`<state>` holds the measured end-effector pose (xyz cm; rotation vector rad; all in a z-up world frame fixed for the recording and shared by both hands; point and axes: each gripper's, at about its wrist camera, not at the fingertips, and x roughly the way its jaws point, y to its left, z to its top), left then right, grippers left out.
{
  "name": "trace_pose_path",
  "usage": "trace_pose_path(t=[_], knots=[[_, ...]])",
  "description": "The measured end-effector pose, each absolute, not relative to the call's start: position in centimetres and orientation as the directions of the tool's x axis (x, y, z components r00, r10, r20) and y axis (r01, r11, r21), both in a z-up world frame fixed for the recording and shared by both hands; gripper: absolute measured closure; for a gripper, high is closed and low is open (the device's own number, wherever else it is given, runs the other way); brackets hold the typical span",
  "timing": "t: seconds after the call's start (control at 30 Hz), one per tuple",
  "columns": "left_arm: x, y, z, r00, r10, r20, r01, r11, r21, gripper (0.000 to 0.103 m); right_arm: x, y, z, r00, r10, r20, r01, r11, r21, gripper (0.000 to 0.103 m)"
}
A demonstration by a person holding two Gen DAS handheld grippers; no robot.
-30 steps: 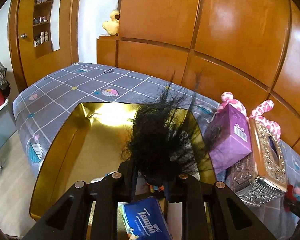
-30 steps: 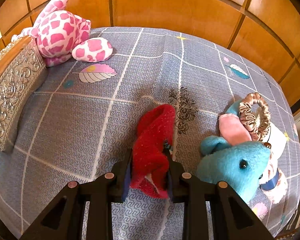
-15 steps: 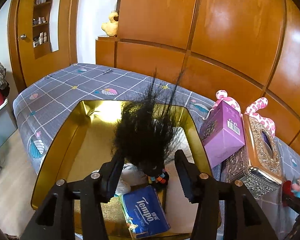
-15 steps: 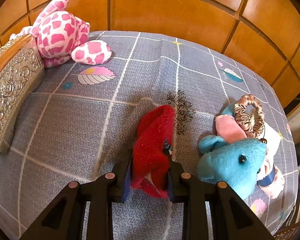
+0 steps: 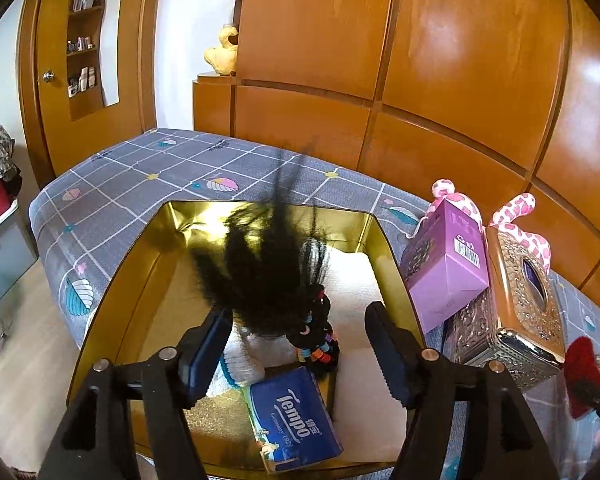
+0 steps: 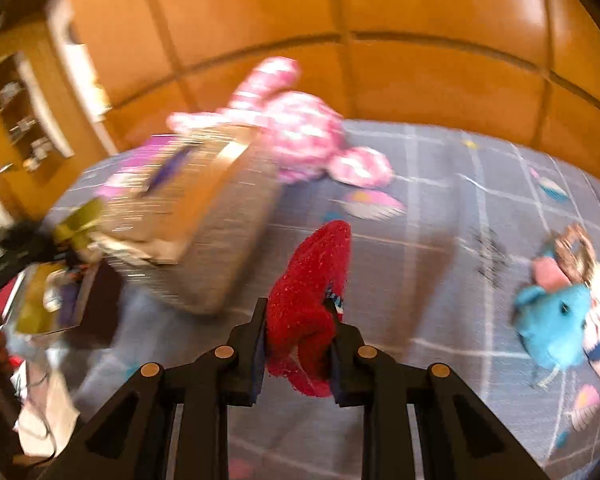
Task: Organize soft objects
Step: 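Carry the doll into the gold tray and open the left gripper while the right gripper holds the hat, then carry the red knit hat into the gold tray and open the right gripper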
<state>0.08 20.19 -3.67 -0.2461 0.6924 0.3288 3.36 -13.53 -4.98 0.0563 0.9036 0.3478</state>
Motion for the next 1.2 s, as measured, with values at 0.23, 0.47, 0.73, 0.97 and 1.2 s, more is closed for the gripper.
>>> trace_pose_path(t=[0.23, 0.47, 0.73, 0.97, 1.2], knots=[[0.1, 20.4, -3.8, 0.719, 0.211, -0.662, -0.374, 0.920, -0.112, 0.026, 1.9, -8.4, -3.0, 0.543, 0.433, -0.720, -0.422, 0.881, 0.211, 0.080], [0.0, 20.7, -3.8, 0.715, 0.215, -0.665, -0.380, 0.918, -0.112, 0.017, 1.8, -3.9, -3.3, 0.472, 0.506, -0.722, -0.519, 0.821, 0.237, 0.080], [-1.2, 24.9, -2.3, 0.710, 0.288, -0.642, -0.455, 0.884, -0.107, 0.007, 3.4, 1.4, -4.0, 0.370, 0.579, -0.727, -0.579, 0.755, 0.307, 0.079], [-2.4, 29.5, -1.7, 0.691, 0.356, -0.630, -0.557, 0.817, -0.149, 0.007, 6.1, 7.7, -6.0, 0.229, 0.655, -0.720, -0.575, 0.688, 0.442, 0.076], [-2.6, 30.6, -1.5, 0.692, 0.368, -0.621, -0.573, 0.803, -0.162, 0.006, 6.6, 11.7, -8.1, 0.153, 0.607, -0.780, -0.580, 0.694, 0.426, 0.061]])
